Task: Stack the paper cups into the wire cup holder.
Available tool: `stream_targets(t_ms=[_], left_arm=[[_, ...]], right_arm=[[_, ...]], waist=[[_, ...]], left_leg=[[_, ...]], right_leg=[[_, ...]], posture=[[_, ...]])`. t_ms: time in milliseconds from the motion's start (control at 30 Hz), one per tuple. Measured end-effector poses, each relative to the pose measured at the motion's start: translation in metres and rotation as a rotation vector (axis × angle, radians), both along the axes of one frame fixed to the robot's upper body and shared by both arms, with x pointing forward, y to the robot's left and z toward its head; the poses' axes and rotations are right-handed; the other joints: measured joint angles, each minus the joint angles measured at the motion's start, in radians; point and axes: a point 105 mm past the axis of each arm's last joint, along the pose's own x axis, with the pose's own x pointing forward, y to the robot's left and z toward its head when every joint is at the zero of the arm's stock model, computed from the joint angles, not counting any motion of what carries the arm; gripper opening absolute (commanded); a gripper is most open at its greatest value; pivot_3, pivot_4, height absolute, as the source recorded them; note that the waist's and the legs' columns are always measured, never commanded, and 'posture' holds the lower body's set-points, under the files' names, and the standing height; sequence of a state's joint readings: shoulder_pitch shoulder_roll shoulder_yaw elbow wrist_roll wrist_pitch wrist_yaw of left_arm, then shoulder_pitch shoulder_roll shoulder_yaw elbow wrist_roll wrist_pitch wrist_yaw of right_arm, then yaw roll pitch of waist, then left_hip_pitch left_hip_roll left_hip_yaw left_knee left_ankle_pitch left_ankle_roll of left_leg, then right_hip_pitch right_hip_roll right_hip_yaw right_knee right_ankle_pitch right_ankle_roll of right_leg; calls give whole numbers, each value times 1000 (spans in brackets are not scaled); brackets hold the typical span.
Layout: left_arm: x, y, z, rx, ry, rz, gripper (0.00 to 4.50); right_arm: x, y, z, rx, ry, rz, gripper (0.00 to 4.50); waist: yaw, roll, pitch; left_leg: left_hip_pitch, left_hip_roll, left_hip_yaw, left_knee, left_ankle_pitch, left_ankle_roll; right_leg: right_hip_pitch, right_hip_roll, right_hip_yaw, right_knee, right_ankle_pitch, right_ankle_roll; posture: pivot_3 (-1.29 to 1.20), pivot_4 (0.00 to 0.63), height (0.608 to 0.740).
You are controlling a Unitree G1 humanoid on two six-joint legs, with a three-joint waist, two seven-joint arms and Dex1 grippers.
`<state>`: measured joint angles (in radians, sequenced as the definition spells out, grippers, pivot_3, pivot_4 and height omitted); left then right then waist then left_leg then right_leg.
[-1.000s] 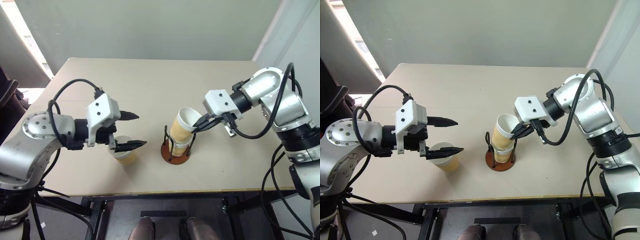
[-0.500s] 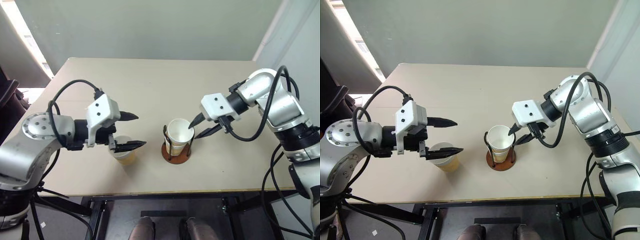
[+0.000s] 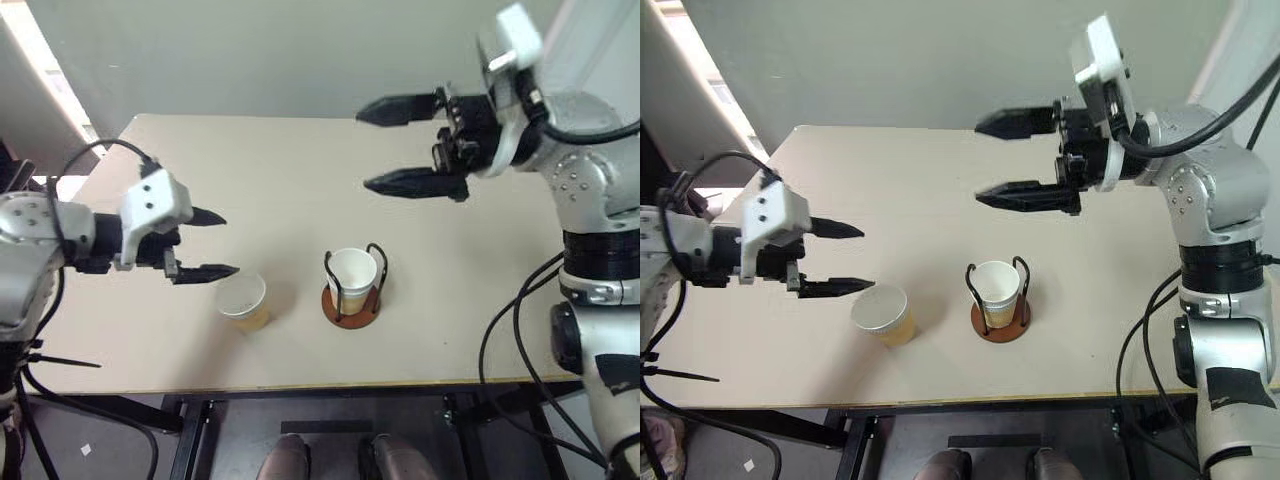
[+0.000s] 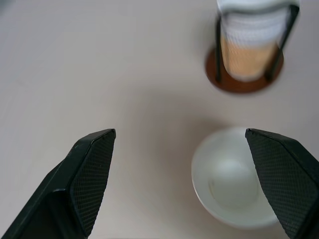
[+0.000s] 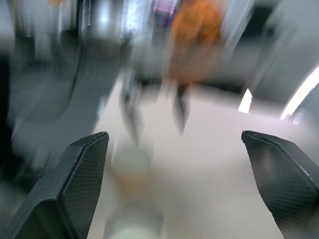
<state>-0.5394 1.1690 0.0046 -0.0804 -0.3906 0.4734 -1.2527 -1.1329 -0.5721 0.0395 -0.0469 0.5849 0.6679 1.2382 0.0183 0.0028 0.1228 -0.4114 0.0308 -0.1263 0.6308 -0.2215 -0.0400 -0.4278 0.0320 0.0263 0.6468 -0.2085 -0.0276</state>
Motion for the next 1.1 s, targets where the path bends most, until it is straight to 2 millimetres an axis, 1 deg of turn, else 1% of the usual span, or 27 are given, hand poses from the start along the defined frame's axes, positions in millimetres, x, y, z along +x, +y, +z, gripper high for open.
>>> stream_targets(t_ms=[133, 167, 233, 267, 367, 467, 600, 667, 733, 800, 867, 1100], left_arm=[[11, -1, -21, 91, 48, -21, 4500], [14, -1, -27, 128, 54, -23, 4500], [19, -1, -36, 157, 65, -18, 4500], [21, -1, -38, 160, 68, -18, 4500], [22, -6, -43, 170, 78, -42, 4500], [22, -11, -45, 165, 85, -65, 3915], [20, -15, -47, 157, 106, -86, 2641], [18, -17, -46, 154, 115, -100, 1869], [16, -19, -46, 153, 117, -107, 1364], [15, -18, -46, 148, 128, -106, 536], [15, -19, -47, 145, 135, -107, 27], [13, -19, -42, 116, 131, -109, 27]], right_arm=[[5, 20, -23, -3, 18, -81, 4466], [7, 23, -32, -35, 9, -106, 4466], [9, 24, -43, -69, 9, -129, 4466], [10, 23, -46, -77, 12, -138, 4466], [8, 21, -44, -88, -6, -139, 4466], [4, 20, -43, -99, -18, -124, 4500], [4, 17, -45, -112, -15, -125, 4500], [4, 15, -46, -119, -12, -126, 4500], [4, 14, -47, -126, -9, -130, 4500], [4, 13, -48, -129, -7, -129, 4500], [4, 13, -48, -129, -10, -127, 4500], [3, 12, -49, -139, -9, -114, 4500]], waist=[[0, 0, 0], [0, 0, 0], [0, 0, 0], [0, 0, 0], [0, 0, 0], [0, 0, 0], [0, 0, 0], [0, 0, 0], [0, 0, 0], [-1, 0, 0], [-1, 0, 0], [0, 0, 0]], left_leg=[[-8, 0, 0, 2, 0, 0], [-9, 0, -1, 3, 0, 0], [-10, 0, 0, 3, 0, 0], [-11, 0, 0, 3, 0, 0], [-13, 0, 0, 4, 0, 0], [-12, 0, 0, 4, 0, 0], [-12, 0, 0, 5, 0, 0], [-13, 0, 0, 6, 0, 0], [-13, 0, 0, 7, 0, 0], [-13, 0, 0, 7, 0, 1], [-13, 0, 0, 8, 0, 1], [-13, 0, 0, 8, 0, 1]], right_leg=[[-7, 0, 0, 1, 2, 3], [-8, 0, 0, 1, 2, 4], [-9, 0, 0, 0, 3, 4], [-9, 0, 0, 0, 3, 5], [-10, 0, 0, 0, 3, 5], [-10, 0, 0, 0, 3, 5], [-10, 0, 0, 0, 4, 6], [-10, 0, 0, 0, 4, 7], [-10, 0, 0, 1, 4, 7], [-10, 0, 0, 1, 5, 8], [-10, 0, 0, 1, 5, 8], [-10, 0, 0, 1, 5, 8]], posture=[[0, 150, 740], [0, 150, 740], [0, 150, 740], [0, 150, 740], [0, 150, 740], [0, 150, 740], [0, 150, 740], [0, 150, 740], [0, 150, 740], [0, 150, 740], [0, 150, 740], [0, 150, 740]])
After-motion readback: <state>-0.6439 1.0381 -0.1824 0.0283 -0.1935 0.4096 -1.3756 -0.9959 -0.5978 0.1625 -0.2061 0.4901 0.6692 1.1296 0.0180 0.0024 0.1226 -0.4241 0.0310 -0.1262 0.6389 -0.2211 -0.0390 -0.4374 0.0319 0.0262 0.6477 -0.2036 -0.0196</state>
